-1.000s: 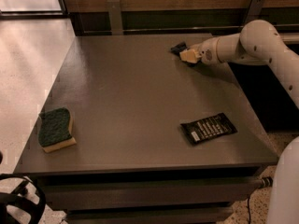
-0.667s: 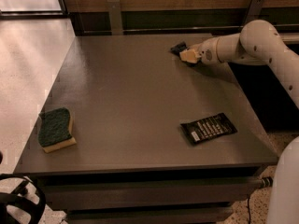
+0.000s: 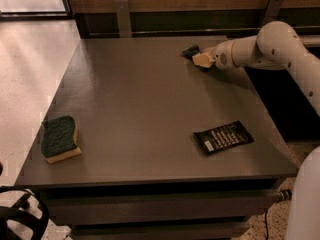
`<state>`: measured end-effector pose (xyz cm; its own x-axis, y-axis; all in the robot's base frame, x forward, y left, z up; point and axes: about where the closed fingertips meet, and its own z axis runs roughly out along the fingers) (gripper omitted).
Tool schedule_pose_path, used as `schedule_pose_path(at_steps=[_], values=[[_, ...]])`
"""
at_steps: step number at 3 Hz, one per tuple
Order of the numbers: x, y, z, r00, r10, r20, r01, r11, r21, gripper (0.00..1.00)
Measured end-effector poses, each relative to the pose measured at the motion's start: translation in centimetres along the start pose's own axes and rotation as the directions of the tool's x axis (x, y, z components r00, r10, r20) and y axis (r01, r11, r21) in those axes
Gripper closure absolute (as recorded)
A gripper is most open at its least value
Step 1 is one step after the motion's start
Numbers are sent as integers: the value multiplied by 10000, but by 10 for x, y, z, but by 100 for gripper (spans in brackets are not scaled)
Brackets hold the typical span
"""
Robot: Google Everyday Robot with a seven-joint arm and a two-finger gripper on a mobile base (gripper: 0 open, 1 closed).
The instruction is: Move rxbar blueberry near sponge
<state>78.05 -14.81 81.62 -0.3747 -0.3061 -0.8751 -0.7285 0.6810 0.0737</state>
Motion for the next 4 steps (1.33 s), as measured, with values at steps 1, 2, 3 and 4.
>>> schedule_pose_path(at_steps=[1, 2, 3, 4], values=[[0, 0, 0, 10000, -1, 0, 1, 10000, 2, 100], [0, 0, 0, 10000, -1, 0, 1, 10000, 3, 100], [0, 0, 0, 10000, -3, 0, 3, 10000, 6, 100], [0, 0, 0, 10000, -3, 0, 3, 10000, 4, 100]])
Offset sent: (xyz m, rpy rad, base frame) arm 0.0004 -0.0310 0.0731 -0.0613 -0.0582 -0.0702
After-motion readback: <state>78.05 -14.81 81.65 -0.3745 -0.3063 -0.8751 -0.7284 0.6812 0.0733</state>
